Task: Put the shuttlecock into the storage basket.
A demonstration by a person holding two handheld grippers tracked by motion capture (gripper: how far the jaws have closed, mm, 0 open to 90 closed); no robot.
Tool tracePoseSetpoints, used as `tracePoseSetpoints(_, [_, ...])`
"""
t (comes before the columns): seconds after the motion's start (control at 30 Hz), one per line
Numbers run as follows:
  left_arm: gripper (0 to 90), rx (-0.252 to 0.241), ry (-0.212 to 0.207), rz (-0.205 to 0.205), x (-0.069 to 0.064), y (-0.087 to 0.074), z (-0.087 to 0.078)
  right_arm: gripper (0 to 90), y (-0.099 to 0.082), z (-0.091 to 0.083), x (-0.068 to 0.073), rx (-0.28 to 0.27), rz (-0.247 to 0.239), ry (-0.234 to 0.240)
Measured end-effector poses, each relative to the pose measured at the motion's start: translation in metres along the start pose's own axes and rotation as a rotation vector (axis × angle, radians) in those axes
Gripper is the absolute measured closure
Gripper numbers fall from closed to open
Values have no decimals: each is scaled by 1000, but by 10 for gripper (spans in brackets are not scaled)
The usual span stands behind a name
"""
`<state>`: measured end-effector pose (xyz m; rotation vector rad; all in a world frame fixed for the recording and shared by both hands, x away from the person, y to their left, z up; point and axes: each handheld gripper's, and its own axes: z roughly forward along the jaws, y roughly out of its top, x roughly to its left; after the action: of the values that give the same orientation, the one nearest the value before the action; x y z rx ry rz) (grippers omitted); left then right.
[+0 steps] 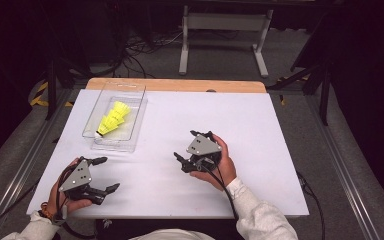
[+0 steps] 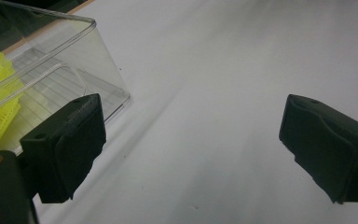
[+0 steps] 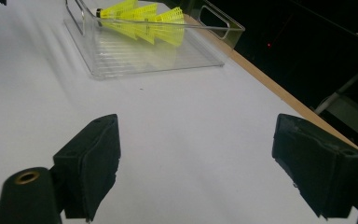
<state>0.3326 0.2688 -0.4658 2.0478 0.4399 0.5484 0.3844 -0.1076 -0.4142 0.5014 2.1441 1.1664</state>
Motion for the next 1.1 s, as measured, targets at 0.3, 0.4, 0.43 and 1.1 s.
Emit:
tracePoseSetpoints(0.3, [81, -1, 0, 2, 0, 0, 0, 123, -4, -3, 5, -13, -4, 8])
tracePoseSetpoints(0.4, [81, 0, -1, 6, 0, 0, -1, 112, -6, -5, 6, -11, -10, -1])
tracePoseSetpoints(0.43, [81, 0, 0, 6, 0, 0, -1, 104, -7, -6, 6, -9, -10, -4])
tracePoseSetpoints(1.1, [81, 2, 0, 9, -1, 1, 0, 106, -17, -23, 8, -33, -44, -29])
